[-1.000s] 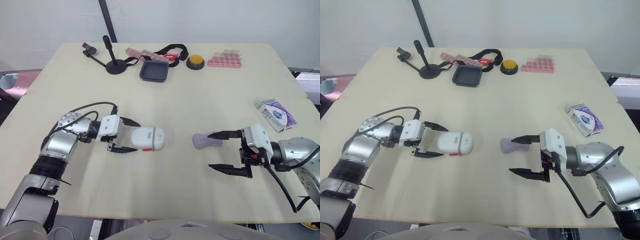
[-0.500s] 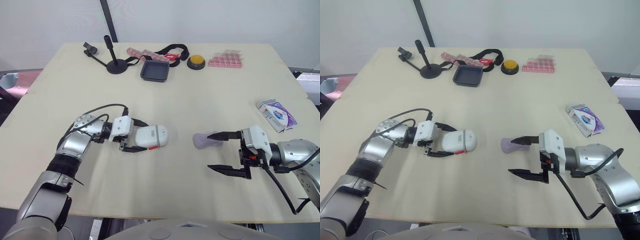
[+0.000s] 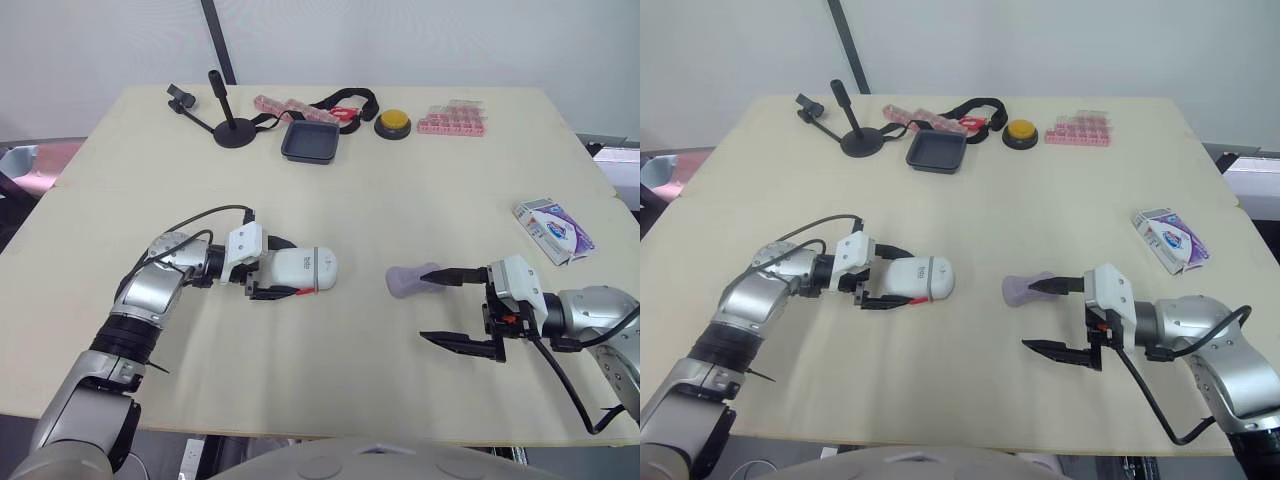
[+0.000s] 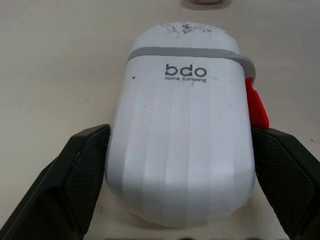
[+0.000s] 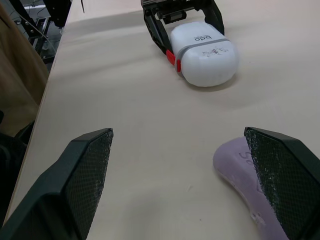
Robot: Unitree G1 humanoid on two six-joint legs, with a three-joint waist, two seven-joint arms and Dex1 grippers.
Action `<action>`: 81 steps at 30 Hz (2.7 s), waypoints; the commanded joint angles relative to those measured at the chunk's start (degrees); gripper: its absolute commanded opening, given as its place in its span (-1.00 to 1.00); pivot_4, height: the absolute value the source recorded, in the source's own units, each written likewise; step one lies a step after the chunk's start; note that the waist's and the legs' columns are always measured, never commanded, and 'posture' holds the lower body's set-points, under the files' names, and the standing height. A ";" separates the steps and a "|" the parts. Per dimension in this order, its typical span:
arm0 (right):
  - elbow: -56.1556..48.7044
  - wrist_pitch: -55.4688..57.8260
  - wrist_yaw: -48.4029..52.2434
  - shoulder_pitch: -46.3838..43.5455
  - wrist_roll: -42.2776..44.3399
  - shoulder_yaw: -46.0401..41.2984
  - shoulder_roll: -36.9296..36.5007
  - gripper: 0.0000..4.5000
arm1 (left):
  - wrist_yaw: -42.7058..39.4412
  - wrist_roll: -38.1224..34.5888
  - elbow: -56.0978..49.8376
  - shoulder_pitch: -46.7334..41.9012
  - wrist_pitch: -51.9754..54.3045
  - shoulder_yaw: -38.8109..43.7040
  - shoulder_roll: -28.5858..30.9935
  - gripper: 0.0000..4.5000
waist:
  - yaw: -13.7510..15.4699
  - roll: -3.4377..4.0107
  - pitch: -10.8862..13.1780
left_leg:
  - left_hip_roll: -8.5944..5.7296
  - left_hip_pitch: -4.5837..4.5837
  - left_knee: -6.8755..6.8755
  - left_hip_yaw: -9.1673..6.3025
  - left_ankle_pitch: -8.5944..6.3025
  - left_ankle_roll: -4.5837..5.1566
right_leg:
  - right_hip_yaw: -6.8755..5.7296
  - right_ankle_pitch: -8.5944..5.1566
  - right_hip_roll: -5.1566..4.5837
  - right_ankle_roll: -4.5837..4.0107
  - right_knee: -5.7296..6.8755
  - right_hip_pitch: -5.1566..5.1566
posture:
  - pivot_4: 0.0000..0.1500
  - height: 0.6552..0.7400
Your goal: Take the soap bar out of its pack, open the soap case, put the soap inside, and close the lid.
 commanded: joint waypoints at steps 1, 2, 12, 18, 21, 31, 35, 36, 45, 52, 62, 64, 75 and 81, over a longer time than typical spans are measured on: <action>-0.17 -0.94 0.40 -0.10 0.81 -1.66 -0.01 0.99 | -0.88 -0.75 -1.71 0.04 -1.07 0.74 0.62 1.00 | 0.03 0.00 0.00 | 0.00 0.00 0.00 0.00 0.00 0.00 | -0.01 0.00 0.00 0.00 0.00 0.00 | 1.00 1.00; 0.47 -1.29 0.39 0.42 1.03 -2.24 0.27 0.99 | -1.03 -0.45 -1.44 0.05 -1.77 0.58 0.61 1.00 | 0.03 0.00 0.00 | 0.00 -0.01 0.00 0.00 0.00 0.00 | 0.00 0.00 0.00 0.00 0.00 0.00 | 1.00 1.00; 12.88 -14.06 5.31 6.82 1.92 -13.46 3.99 0.99 | -0.66 0.23 0.03 -0.54 -3.43 0.56 0.25 1.00 | -0.26 -0.03 -0.02 | -0.02 -0.06 0.03 0.00 -0.04 0.05 | -0.04 0.00 -0.06 0.00 -0.06 0.02 | 1.00 1.00; 14.46 -17.75 7.92 8.39 1.40 -14.31 3.90 0.99 | -0.77 0.06 0.78 -1.18 -3.72 0.57 -0.03 1.00 | -0.19 -0.04 -0.02 | -0.01 -0.04 0.04 -0.02 -0.04 0.06 | -0.05 0.00 -0.05 0.00 -0.12 0.10 | 1.00 1.00; 14.77 -18.25 7.97 8.42 1.31 -14.08 3.99 0.99 | -1.27 0.11 1.15 -1.47 -4.01 0.29 -0.08 1.00 | -0.09 -0.04 -0.02 | -0.01 -0.04 0.04 -0.03 -0.04 0.07 | -0.07 0.00 -0.05 0.00 -0.12 0.11 | 1.00 1.00; 14.28 -18.28 8.08 9.63 0.79 -13.30 3.61 1.00 | -0.82 1.30 2.77 -2.21 -6.97 -0.11 -0.22 0.55 | -0.05 -0.04 -0.02 | -0.02 -0.03 0.05 -0.03 -0.05 0.08 | -0.08 0.00 -0.06 0.00 -0.16 0.14 | 1.00 1.00; 13.02 -16.12 7.68 9.93 0.17 -12.68 2.10 1.00 | -0.32 1.78 3.27 -2.55 -9.80 0.18 -0.40 0.55 | -0.06 -0.04 -0.02 | -0.01 -0.03 0.05 -0.04 -0.05 0.08 | -0.08 0.00 -0.06 0.00 -0.15 0.14 | 1.00 1.00; 11.64 -12.37 6.16 9.93 0.20 -12.25 0.74 1.00 | -0.01 1.92 3.44 -2.72 -11.83 0.46 -0.59 0.55 | -0.06 -0.04 -0.02 | -0.02 -0.03 0.06 -0.04 -0.05 0.08 | -0.08 0.00 -0.06 0.00 -0.15 0.14 | 1.00 1.00; -6.57 33.31 -20.07 -5.37 35.45 -11.45 -8.77 1.00 | 1.00 -0.32 -1.47 -4.51 -24.95 1.11 -4.06 0.55 | 0.44 -0.03 -0.03 | 0.07 0.39 0.08 -0.15 -0.04 0.08 | -0.12 0.00 0.00 0.01 -0.13 0.24 | 1.00 1.00; -6.42 45.14 -43.66 -17.50 55.71 -4.32 -5.80 1.00 | 3.79 -0.17 -6.75 -3.95 -29.38 -0.32 -7.58 0.55 | 2.72 -0.02 -0.03 | -0.11 0.34 0.08 -0.11 -0.06 0.04 | 0.02 0.00 0.47 0.01 -0.17 0.22 | 1.00 1.00; -2.93 46.00 -59.61 -23.09 71.96 2.03 -5.25 1.00 | 5.52 0.60 -6.69 -4.36 -32.72 -1.26 -8.20 0.55 | 4.00 -0.01 -0.02 | -0.02 0.31 0.10 -0.03 -0.18 -0.13 | 0.09 -0.02 0.67 0.06 -0.02 0.05 | 1.00 1.00; -2.52 45.99 -60.72 -22.91 72.15 2.68 -5.22 1.00 | 5.65 0.54 -6.64 -4.39 -32.91 -1.45 -8.14 0.55 | 4.06 -0.01 -0.02 | 0.00 -0.03 0.11 -0.02 -0.22 -0.19 | 0.16 -0.02 0.75 0.07 -0.13 0.06 | 1.00 1.00; -0.78 45.57 -62.40 -23.32 74.33 2.98 -4.92 0.50 | 6.40 0.26 -7.32 -3.70 -32.21 -2.27 -7.71 0.55 | 4.86 -0.01 -0.02 | 0.00 -0.04 0.15 -0.02 -0.24 -0.22 | 0.11 -0.03 0.75 0.09 -0.15 0.01 | 1.00 1.00; -0.51 46.23 -61.80 -23.06 74.77 3.34 -5.23 -0.12 | 6.97 0.48 -7.48 -3.57 -32.00 -2.64 -7.62 0.55 | 4.84 -0.01 -0.02 | 0.01 -0.05 0.17 -0.04 -0.24 -0.22 | 0.09 -0.04 0.75 0.11 -0.13 -0.06 | 1.00 1.00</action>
